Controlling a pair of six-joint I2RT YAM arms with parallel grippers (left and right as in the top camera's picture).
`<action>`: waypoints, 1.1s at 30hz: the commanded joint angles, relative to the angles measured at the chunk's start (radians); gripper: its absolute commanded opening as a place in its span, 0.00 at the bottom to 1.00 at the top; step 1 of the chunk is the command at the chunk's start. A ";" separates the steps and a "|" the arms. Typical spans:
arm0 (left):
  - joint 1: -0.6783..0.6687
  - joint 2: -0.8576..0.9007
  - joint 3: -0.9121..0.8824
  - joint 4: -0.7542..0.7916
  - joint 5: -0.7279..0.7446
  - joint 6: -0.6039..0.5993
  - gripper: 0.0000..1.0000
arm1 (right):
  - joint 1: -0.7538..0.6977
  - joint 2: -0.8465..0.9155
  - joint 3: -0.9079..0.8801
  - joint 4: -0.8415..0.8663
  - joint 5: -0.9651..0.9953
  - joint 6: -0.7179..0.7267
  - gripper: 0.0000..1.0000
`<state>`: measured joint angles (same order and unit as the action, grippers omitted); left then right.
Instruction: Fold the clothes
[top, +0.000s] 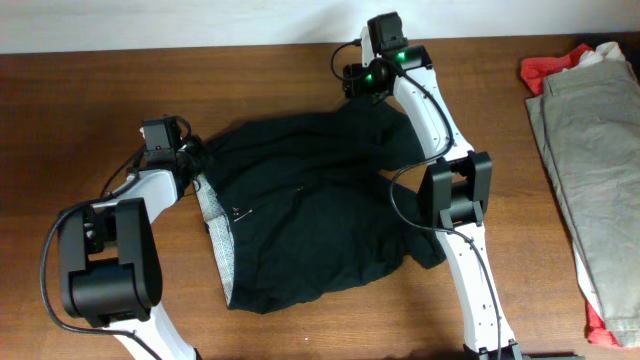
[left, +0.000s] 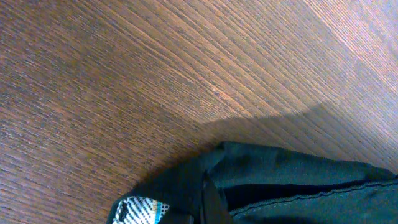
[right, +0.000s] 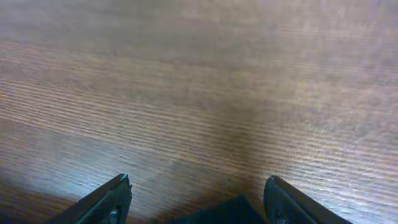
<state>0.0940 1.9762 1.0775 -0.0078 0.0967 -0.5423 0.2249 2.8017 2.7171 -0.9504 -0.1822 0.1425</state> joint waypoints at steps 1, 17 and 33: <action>0.007 0.017 0.001 -0.010 -0.008 0.020 0.01 | 0.005 0.019 -0.091 -0.003 0.009 -0.003 0.77; 0.007 0.017 0.001 -0.025 -0.008 0.020 0.01 | -0.235 0.015 0.090 -0.161 0.062 0.060 0.04; 0.057 0.017 0.404 0.018 0.032 0.069 0.01 | -0.220 -0.185 0.105 -0.192 0.036 -0.089 0.04</action>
<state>0.0860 1.9881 1.4231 0.0029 0.1921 -0.4900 0.0429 2.7445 2.7979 -1.1442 -0.2455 0.1188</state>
